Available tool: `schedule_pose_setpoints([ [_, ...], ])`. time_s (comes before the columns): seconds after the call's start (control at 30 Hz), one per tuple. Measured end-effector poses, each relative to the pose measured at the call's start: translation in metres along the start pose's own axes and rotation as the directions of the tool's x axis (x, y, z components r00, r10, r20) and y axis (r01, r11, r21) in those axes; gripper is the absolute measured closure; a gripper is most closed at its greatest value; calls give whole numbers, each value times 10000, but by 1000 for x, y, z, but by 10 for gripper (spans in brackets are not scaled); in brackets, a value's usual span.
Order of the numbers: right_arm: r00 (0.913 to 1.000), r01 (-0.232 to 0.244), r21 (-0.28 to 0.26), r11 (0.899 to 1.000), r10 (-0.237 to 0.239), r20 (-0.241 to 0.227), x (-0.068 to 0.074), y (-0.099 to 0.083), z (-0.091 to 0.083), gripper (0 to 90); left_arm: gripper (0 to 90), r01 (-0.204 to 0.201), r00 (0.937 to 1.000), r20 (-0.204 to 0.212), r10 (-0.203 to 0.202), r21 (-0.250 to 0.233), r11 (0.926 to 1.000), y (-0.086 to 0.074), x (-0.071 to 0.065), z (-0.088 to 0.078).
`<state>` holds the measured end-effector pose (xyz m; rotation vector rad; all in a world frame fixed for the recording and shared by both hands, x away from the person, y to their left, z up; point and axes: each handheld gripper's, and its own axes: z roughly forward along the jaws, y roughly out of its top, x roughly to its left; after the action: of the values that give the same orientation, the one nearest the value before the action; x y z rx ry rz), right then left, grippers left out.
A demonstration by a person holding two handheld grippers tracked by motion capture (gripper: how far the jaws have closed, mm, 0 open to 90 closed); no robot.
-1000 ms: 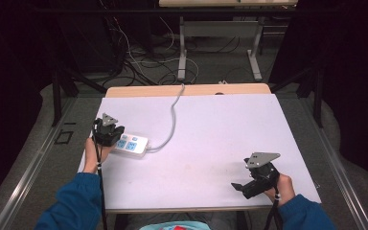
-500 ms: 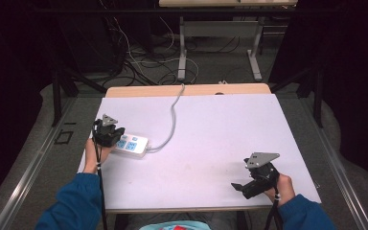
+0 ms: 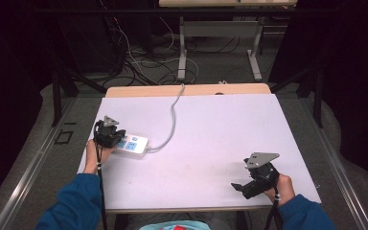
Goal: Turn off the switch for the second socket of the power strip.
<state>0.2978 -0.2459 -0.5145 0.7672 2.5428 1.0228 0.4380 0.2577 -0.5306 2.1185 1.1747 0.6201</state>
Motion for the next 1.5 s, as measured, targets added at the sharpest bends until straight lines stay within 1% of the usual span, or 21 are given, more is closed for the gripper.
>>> schedule_pose_setpoints([
  [0.1,10000,1,5,10000,-1,37,0,0,0,32,900,52,10000,82,-53,126,9999,-1,-1,1],
  [0.23,10000,57,-11,10000,-57,40,-1,0,1,33,900,-17,10000,95,15,166,9999,-1,-1,3],
  [0.27,10000,-20,17,10000,20,52,0,0,0,33,900,-41,9999,127,38,230,9997,-1,0,3],
  [0.33,10000,28,-3,10000,-28,65,0,0,0,33,900,-41,9999,119,38,223,9997,-1,-1,3],
  [0.4,10000,59,-6,10000,-59,67,0,0,1,33,900,-104,9999,36,104,104,9999,-2,-1,3],
  [0.47,10000,38,28,10000,-38,27,0,0,1,33,900,-96,9999,84,94,203,9997,-2,-2,3],
  [0.5,10000,38,28,10000,-38,27,0,0,1,33,900,-67,10000,53,66,122,9999,-2,-1,3],
  [0.57,9999,11,-28,10000,-11,116,0,0,1,34,900,139,9998,170,-140,78,9999,-3,0,3],
  [0.67,9999,16,-15,10000,-16,119,0,0,1,45,900,184,9997,136,-185,90,9998,-3,0,3],
  [0.7,10000,-28,102,9999,28,64,1,0,1,45,900,215,9997,150,-216,93,9997,-3,-1,3],
  [0.8,10000,-12,105,9999,12,35,1,0,1,45,900,408,9990,193,-408,7,9992,-3,0,4],
  [0.87,10000,-5,177,9998,5,1,0,0,1,45,900,286,9995,162,-288,110,9995,-3,0,3],
  [0.93,10000,-15,186,9998,16,-12,0,0,1,45,900,288,9995,152,-290,108,9995,-3,0,3],
  [1.0,10000,1,174,9998,-1,-11,0,0,1,45,900,329,9993,172,-330,70,9994,-3,0,3],
  [1.03,10000,-1,130,9999,1,8,0,0,1,45,900,459,9988,194,-459,3,9989,-4,0,4],
  [1.1,10000,-2,96,10000,2,26,0,0,1,45,900,514,9985,176,-514,-2,9987,-4,0,4],
  [1.13,10000,-5,106,9999,4,27,0,0,1,45,900,406,9990,172,-407,48,9992,-4,1,3],
  [1.17,10000,5,179,9998,-5,-12,0,0,1,45,900,390,9988,297,-396,204,9990,-4,1,2],
  [1.2,10000,-21,207,9998,21,-8,0,0,1,45,900,455,9988,204,-455,-11,9990,-5,1,3],
  [1.33,10000,-16,222,9998,16,3,0,0,1,45,900,507,9984,234,-508,44,9987,-5,1,3],
  [1.5,10000,4,150,9999,-5,51,0,0,2,45,900,528,9983,241,-527,-14,9986,-5,1,3],
])
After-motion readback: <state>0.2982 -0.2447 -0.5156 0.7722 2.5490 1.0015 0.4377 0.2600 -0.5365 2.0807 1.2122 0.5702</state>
